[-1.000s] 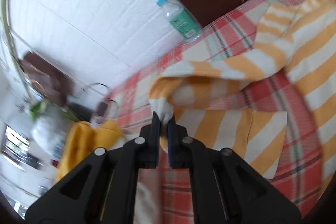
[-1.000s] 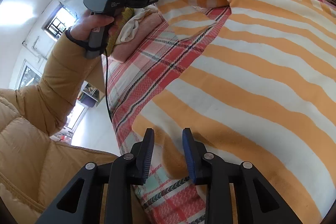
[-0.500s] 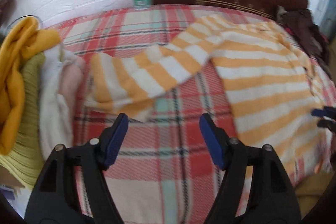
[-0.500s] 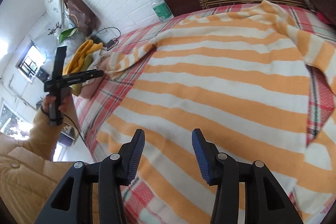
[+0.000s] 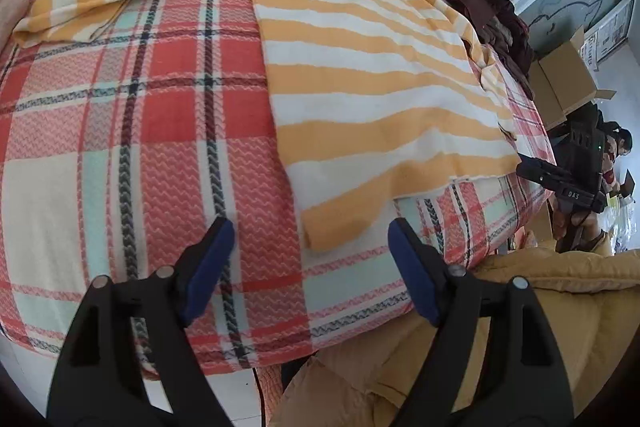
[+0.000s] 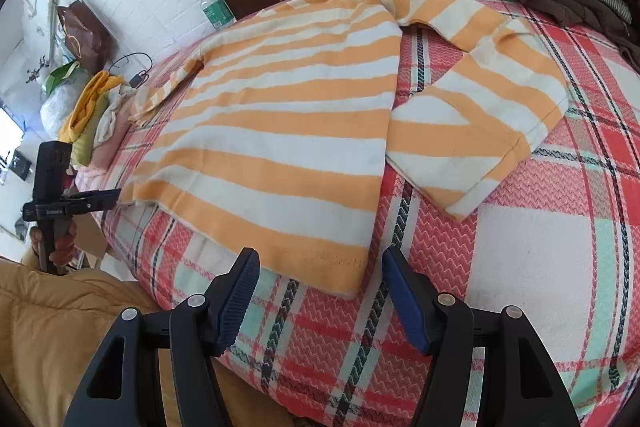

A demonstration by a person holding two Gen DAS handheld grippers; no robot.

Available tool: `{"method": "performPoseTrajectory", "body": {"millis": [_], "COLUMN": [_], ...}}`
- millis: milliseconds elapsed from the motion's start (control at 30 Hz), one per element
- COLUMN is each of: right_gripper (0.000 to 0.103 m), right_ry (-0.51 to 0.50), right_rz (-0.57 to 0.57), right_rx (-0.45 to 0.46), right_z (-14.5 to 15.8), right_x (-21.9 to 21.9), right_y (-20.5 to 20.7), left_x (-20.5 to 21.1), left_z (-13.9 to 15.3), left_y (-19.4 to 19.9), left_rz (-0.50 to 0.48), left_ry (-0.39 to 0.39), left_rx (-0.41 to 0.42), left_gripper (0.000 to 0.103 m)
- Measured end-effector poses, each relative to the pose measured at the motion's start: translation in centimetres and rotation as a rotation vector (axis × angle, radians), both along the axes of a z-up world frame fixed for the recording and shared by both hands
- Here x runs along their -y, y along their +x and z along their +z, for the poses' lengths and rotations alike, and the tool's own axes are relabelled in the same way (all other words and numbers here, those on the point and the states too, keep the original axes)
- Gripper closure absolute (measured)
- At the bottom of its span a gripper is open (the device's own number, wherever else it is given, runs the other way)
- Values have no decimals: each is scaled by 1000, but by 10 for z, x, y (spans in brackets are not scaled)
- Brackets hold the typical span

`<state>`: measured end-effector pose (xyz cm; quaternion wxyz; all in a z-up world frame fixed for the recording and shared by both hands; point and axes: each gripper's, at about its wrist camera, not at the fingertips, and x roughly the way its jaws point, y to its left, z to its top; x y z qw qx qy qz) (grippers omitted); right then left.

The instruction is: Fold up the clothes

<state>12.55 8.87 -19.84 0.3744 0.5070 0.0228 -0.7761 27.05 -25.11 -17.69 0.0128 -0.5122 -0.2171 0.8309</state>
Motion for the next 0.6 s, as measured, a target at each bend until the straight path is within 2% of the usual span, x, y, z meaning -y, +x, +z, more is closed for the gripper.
{"method": "performPoseTrajectory", "body": {"millis": [33, 67, 100, 133, 167, 233, 367, 433, 500, 600], "right_gripper": [36, 41, 48, 73, 90, 90, 91, 91, 91, 82], "right_ry": [-9, -16, -15, -13, -16, -48, -201, -237, -209, -60], "right_rz": [7, 13, 18, 25, 34, 47, 69, 94, 148, 209], "right_rx": [-14, -27, -40, -48, -44, -27, 7, -13, -30, -22], "right_z": [-1, -3, -4, -5, -6, -3, 22, 43, 55, 49], "right_x": [2, 4, 8, 12, 13, 12, -6, -19, -24, -16], "right_y": [1, 1, 1, 1, 1, 2, 8, 18, 28, 36], "left_x": [-5, -8, -9, -7, -6, -4, 6, 12, 13, 4], "left_z": [0, 0, 2, 3, 5, 12, 38, 47, 47, 34], "left_y": [-5, -10, -14, -16, -19, -21, 0, 15, 25, 27], "left_rz": [4, 12, 31, 56, 82, 124, 106, 86, 48, -46], "left_ry": [-28, -64, -77, -76, -75, -61, 66, 88, 24, -66], "left_rx": [5, 9, 18, 30, 42, 50, -10, -17, 24, 88], "left_gripper": [23, 27, 50, 73, 91, 91, 92, 92, 91, 84]}}
